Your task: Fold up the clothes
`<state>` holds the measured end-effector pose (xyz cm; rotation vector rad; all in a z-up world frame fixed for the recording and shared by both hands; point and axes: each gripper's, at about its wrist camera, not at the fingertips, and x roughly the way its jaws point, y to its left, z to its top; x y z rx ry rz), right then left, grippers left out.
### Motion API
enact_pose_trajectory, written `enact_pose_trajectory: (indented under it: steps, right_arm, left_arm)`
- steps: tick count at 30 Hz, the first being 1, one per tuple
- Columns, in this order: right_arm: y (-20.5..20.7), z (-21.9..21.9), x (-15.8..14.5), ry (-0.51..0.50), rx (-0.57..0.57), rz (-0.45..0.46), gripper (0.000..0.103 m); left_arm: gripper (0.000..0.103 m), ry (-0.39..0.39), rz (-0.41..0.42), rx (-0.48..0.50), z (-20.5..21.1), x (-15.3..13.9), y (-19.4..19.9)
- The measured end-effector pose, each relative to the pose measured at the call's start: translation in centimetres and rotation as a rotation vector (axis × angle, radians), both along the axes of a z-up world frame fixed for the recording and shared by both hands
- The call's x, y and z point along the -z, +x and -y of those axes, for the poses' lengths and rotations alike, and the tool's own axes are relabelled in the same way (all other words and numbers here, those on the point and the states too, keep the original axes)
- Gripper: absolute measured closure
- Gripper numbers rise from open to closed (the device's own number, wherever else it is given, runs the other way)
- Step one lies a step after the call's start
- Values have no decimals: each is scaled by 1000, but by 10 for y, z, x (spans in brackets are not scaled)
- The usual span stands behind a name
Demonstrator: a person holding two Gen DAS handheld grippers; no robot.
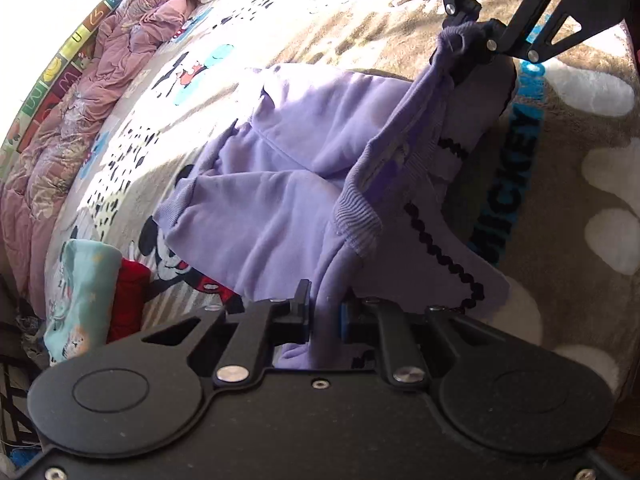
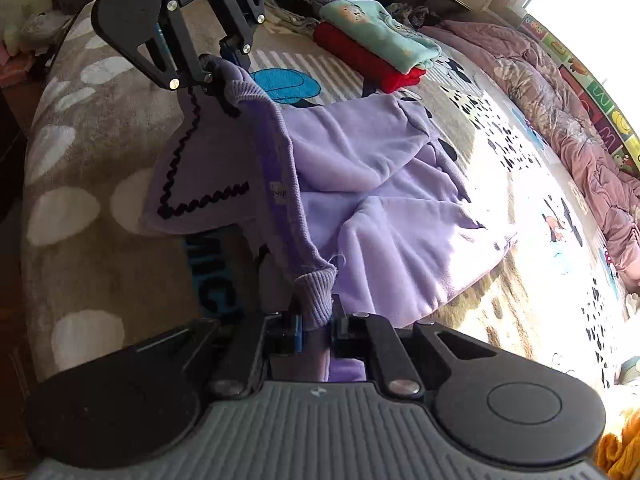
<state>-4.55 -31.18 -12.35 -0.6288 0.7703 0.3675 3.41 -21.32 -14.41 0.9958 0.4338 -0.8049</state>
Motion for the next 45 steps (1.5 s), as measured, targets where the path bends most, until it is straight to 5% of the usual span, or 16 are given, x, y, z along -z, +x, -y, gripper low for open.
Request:
enact_pose_trajectory:
  steps: [3, 4, 5, 8, 11, 14, 19, 20, 22, 27, 29, 31, 33, 38, 42, 45]
  right_arm:
    - [-21, 11, -56, 125, 136, 378, 90]
    - [-40, 5, -44, 100, 94, 393, 90]
    - [-59, -3, -26, 60, 39, 386, 90]
    - [-116, -26, 28, -59, -128, 364, 90]
    - [-134, -45, 101, -190, -216, 171, 90]
    - [-148, -54, 129, -260, -225, 154, 90]
    - [-147, -51, 108, -223, -177, 173, 89]
    - [-147, -52, 109, -233, -184, 160, 88]
    - [-146, -56, 115, -237, -186, 135, 88]
    - [-145, -58, 115, -152, -181, 36, 86]
    - [-152, -59, 117, -171, -196, 39, 86]
    - [-156, -58, 113, -162, -191, 37, 86]
    - [-158, -52, 101, -110, -157, 29, 86]
    - [-168, -30, 69, 54, -100, 33, 84]
    - [-144, -17, 56, 262, 44, 79, 84]
    - [-122, -13, 75, 404, 183, 100, 83]
  left_arm:
    - [93, -304, 290, 23, -25, -57, -27]
    - [94, -326, 367, 73, -35, -54, -44]
    - [94, -265, 400, 136, -43, -38, -61]
    - [94, 89, 232, 365, -59, 56, -107]
    - [93, 355, 147, 508, -75, 132, -140]
    - [94, 331, 162, 463, -79, 135, -146]
    - [68, 311, 215, 461, -77, 126, -155]
    - [68, 341, 237, 480, -76, 130, -158]
    - [93, 378, 259, 500, -75, 133, -163]
    - [95, 420, 207, 529, -82, 137, -179]
    - [96, 452, 250, 581, -90, 143, -187]
    - [91, 422, 114, 527, -87, 118, -180]
    - [75, 368, -38, 449, -85, 90, -171]
    - [72, 84, -118, 272, -93, 30, -144]
    - [72, -66, -245, 92, -73, 31, -103]
    - [70, 30, -372, -3, -60, 69, -93]
